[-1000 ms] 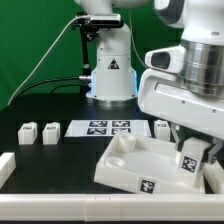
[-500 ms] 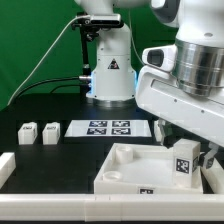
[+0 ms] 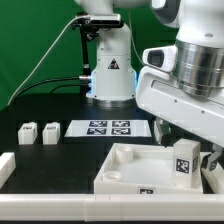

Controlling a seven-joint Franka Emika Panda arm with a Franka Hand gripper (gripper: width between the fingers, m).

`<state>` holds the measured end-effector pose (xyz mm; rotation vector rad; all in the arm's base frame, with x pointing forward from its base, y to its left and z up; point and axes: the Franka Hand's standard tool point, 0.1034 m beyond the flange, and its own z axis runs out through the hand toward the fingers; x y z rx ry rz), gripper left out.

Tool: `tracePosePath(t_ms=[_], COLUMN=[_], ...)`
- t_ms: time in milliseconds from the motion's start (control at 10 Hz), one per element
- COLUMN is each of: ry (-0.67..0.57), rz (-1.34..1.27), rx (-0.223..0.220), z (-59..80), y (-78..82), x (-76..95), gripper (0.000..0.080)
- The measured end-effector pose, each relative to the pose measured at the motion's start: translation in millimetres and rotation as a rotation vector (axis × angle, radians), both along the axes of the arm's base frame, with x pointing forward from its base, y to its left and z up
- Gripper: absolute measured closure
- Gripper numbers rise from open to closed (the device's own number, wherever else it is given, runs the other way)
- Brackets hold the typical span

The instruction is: Assemble one leg

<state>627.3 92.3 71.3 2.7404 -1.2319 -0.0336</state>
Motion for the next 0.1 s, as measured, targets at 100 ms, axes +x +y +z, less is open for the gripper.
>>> tracePosePath(t_ms=[100], ry=[0.000], rz=[0.000], rx=[0.000], z=[-0.1], y=[0.1], x=[0.0], gripper=[0.0151])
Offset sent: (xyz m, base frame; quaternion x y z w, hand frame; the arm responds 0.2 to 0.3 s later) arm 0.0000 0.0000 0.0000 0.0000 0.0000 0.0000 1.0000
